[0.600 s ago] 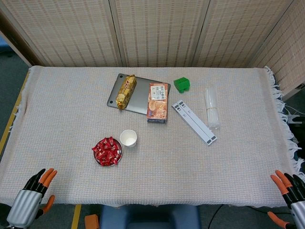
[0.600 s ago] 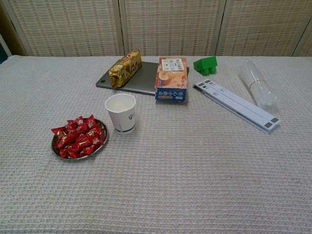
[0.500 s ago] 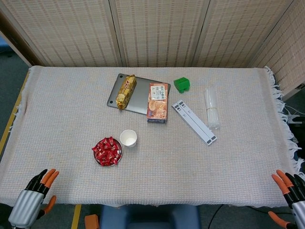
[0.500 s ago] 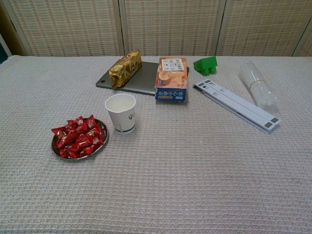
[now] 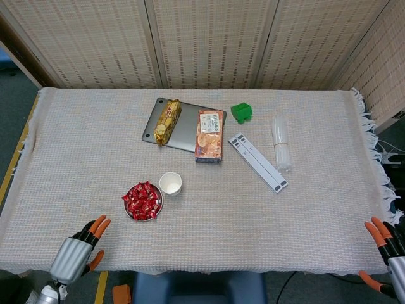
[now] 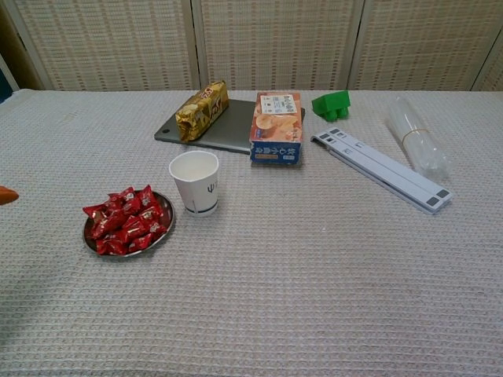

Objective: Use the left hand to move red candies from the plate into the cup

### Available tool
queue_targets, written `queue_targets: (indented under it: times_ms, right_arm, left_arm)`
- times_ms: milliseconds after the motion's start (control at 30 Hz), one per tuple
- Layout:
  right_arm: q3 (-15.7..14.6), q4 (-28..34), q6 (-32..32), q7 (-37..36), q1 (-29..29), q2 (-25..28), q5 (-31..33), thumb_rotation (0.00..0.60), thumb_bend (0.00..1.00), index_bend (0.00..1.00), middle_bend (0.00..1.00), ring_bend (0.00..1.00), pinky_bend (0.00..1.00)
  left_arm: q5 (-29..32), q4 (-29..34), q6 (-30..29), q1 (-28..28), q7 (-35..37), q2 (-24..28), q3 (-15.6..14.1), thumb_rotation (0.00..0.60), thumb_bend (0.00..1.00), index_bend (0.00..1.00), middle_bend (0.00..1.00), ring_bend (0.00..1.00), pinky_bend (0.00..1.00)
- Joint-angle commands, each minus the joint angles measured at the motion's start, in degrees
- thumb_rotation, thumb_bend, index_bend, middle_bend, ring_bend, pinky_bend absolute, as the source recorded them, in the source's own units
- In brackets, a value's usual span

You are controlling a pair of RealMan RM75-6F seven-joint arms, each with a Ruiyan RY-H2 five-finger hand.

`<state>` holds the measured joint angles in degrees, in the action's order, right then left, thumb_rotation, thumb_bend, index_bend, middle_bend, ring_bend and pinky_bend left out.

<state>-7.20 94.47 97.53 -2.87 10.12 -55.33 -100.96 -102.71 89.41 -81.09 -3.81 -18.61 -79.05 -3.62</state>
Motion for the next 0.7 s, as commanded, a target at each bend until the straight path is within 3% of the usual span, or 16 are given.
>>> queue_targets:
  times_ms: [33, 200, 400, 700]
  right_arm:
    - [0.3, 0.3, -0.4, 0.9, -0.1, -0.3, 0.5, 0.600, 0.04, 0.00, 0.00, 0.00, 0.00]
    - [0.9, 0.9, -2.5, 2.5, -0.7, -0.7, 2.2, 0.600, 0.04, 0.00, 0.00, 0.00, 0.00]
    - [1.3, 2.1, -5.1, 4.4, -1.6, -0.9, 3.8, 0.600, 0.04, 0.00, 0.00, 0.00, 0.00]
    - [2.2, 2.9, -7.2, 6.6, -2.5, -1.6, 6.1, 0.600, 0.04, 0.00, 0.00, 0.00, 0.00]
  left_arm:
    - [5.4, 2.5, 8.2, -4.9, -7.0, -3.9, 3.9, 0.600, 0.39, 0.00, 0.02, 0.17, 0.66]
    - [10.4, 2.0, 13.1, -9.1, -11.1, -7.3, 7.8, 0.600, 0.39, 0.00, 0.02, 0.06, 0.72]
    - [14.8, -1.8, 15.7, -12.9, -13.3, -10.7, 11.1, 0.600, 0.39, 0.01, 0.03, 0.06, 0.80]
    - [20.5, -7.0, 20.0, -17.4, -14.2, -14.1, 12.4, 0.600, 0.39, 0.06, 0.09, 0.13, 0.92]
